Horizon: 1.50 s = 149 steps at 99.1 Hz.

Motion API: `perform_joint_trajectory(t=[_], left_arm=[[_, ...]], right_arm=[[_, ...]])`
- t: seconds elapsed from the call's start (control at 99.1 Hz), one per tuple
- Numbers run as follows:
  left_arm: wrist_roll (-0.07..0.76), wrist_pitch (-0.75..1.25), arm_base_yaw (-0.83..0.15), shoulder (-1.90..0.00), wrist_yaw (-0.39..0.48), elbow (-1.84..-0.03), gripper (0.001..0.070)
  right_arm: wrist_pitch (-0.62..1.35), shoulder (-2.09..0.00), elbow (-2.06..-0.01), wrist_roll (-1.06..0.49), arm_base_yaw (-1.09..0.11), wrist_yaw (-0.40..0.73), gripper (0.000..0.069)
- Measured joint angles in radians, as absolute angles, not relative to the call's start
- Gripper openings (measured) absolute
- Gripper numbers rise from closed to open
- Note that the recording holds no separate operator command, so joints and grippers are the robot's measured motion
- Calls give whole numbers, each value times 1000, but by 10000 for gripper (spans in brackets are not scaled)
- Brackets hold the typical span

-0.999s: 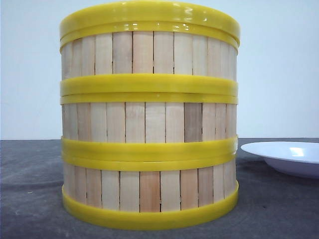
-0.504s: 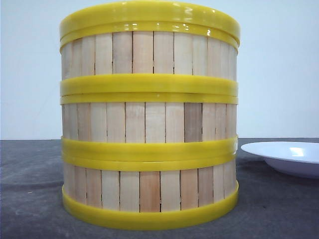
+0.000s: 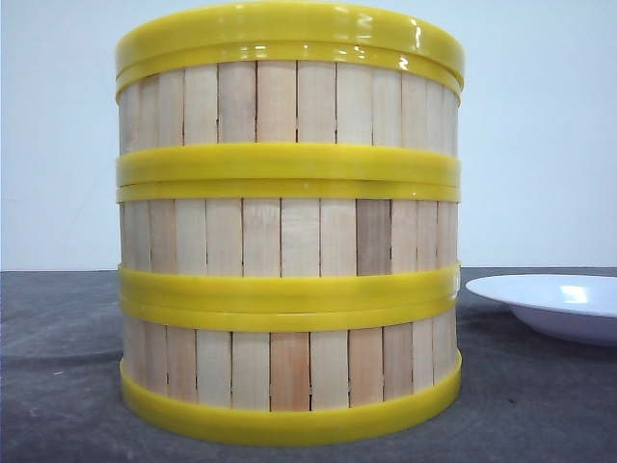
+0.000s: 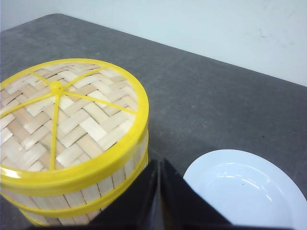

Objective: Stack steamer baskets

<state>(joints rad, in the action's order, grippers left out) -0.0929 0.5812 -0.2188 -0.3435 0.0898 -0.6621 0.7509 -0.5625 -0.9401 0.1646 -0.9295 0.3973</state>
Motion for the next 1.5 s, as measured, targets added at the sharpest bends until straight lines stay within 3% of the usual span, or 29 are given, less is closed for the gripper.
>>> perform_joint_trajectory(t=[0.141, 0.323, 0.595, 1.503], left_arm=[[-103, 449, -139, -288, 45, -534, 24], [-49, 302, -43, -157, 32, -319, 24], [48, 285, -28, -20, -22, -106, 24], [19, 184, -28, -5, -28, -33, 24]], right_arm=[[751, -562, -940, 165, -929, 397, 4], [751, -562, -940, 165, -929, 397, 4], [751, -562, -940, 165, -929, 397, 4], [751, -562, -940, 165, -929, 397, 4]])
